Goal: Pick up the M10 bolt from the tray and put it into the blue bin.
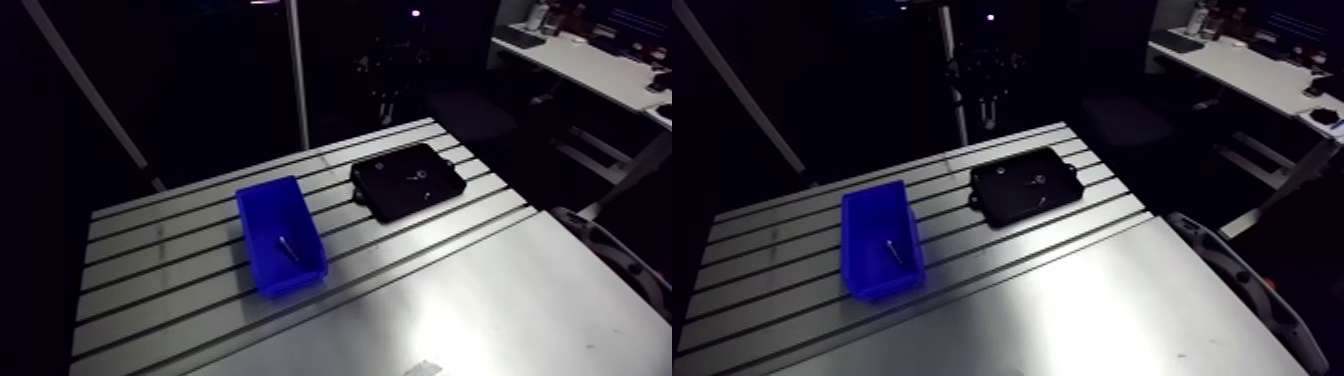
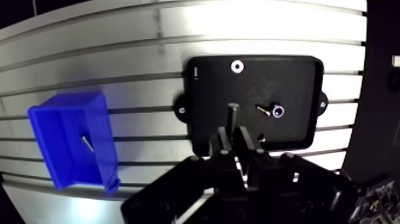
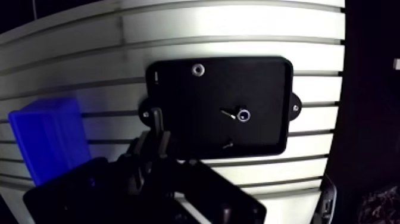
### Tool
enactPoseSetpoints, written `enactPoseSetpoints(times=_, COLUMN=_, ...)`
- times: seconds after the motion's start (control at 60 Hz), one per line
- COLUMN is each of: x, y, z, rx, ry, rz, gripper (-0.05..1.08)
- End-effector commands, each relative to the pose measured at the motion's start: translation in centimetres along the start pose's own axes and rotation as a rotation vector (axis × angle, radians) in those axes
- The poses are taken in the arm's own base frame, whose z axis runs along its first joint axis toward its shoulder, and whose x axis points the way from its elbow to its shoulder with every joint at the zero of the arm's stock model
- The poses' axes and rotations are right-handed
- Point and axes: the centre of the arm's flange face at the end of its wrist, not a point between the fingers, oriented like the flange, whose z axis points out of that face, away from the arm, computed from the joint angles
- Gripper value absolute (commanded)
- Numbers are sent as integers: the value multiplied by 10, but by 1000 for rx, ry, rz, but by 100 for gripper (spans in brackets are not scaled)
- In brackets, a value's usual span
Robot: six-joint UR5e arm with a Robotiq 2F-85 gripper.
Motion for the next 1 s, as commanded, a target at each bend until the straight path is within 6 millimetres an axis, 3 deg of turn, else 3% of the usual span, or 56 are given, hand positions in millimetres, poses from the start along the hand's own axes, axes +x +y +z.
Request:
enactPoseSetpoints(times=0.017, x=-60, y=-172, z=-86, rx=27, ry=123, rz=-973, gripper=106)
enactPoseSetpoints(times=0.133, x=-80, y=-175, z=-96, rx=34, ry=94, rz=-1155, gripper=106)
enactPoseSetpoints(times=0.483, x=-114, y=-176, z=-87, rx=105, ry=-32, rz=-1570, gripper=107)
enactPoseSetpoints(times=0.7, x=-115, y=-182, z=-80, rx=105, ry=-44, rz=-1688, gripper=107)
enactPoseSetpoints(times=0.8, x=-111, y=-171, z=-69, rx=120, ry=-66, rz=-1751, gripper=107)
enactPoseSetpoints(times=1.0, x=-105, y=-172, z=-58, rx=120, ry=-70, rz=-1785, gripper=107)
